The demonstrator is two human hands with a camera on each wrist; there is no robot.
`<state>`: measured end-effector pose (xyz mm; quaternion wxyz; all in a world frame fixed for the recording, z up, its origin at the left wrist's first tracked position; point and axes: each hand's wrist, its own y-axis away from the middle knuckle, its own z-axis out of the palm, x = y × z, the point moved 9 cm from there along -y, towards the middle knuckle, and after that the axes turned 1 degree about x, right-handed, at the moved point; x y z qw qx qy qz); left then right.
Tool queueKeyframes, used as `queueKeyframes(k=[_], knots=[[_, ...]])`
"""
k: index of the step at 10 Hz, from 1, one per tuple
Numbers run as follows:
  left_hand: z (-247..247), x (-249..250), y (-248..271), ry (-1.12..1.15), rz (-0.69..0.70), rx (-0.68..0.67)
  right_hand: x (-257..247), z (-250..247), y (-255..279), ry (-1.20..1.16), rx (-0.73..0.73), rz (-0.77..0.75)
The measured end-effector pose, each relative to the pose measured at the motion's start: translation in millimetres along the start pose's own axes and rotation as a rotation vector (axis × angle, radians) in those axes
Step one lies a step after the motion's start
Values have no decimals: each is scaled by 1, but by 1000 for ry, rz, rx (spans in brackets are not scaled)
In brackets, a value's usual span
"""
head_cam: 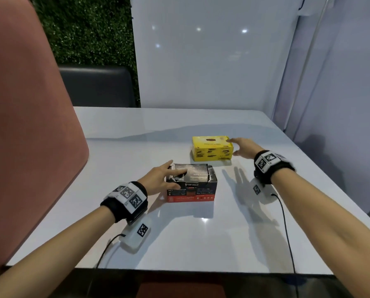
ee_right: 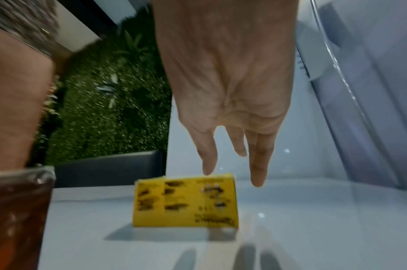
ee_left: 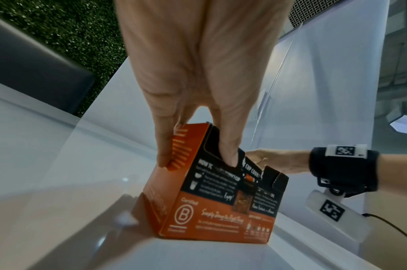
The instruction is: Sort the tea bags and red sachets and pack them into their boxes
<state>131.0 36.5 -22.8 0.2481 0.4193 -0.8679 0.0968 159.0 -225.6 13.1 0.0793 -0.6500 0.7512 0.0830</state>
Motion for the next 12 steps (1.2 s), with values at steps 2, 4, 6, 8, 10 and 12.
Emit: queueKeyframes(k=[2,4,6,8,10,12], knots=[[3,4,-38,-34,21,0,23,42,-36,-117,-12,20],[-1,5,-62,-39,-14,2,0,30,-42,-239,121,-109],[-8,6,-70,-33,-41,14,-25,26,-34,-163,108,-240],[-11,15,-71,-4,3,-3,-35,26,-30,-134,81,-299],[-10,12,-73,5,8,1,-31,31,-31,-102,55,-291],[-36,8,-44,45,-66,62,-6,6,-16,-255,84,-174]])
